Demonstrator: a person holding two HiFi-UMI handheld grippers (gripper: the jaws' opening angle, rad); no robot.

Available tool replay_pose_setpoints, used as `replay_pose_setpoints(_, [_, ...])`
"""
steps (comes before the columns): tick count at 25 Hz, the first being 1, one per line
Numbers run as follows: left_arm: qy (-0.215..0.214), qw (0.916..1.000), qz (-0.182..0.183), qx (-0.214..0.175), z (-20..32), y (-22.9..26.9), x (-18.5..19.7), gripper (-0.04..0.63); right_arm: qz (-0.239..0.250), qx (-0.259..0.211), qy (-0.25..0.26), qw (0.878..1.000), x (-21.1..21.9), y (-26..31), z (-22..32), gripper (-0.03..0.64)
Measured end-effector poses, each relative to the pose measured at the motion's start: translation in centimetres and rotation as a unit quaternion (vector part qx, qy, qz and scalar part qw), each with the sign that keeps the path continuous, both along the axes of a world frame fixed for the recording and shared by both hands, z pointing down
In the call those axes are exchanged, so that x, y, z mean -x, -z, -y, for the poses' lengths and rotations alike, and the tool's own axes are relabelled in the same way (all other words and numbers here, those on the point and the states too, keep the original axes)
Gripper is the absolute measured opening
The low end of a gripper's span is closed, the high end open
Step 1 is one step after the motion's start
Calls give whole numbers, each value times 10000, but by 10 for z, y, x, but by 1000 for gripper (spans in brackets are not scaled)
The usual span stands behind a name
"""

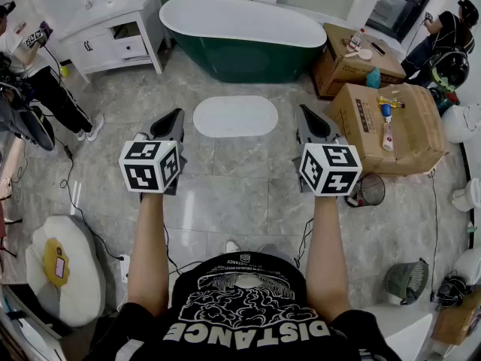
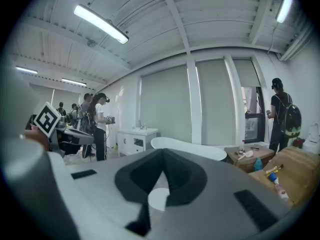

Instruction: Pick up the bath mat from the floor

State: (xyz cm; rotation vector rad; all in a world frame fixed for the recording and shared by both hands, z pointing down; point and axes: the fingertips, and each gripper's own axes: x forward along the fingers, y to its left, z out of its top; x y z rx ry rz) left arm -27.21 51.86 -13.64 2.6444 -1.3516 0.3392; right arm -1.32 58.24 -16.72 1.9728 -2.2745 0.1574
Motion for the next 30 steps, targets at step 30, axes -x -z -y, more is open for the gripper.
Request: replay_pose_setpoints(30, [312,9995,-20,93,100,-33,-41,155,76,273,-64,9996,-65,-39,93,109])
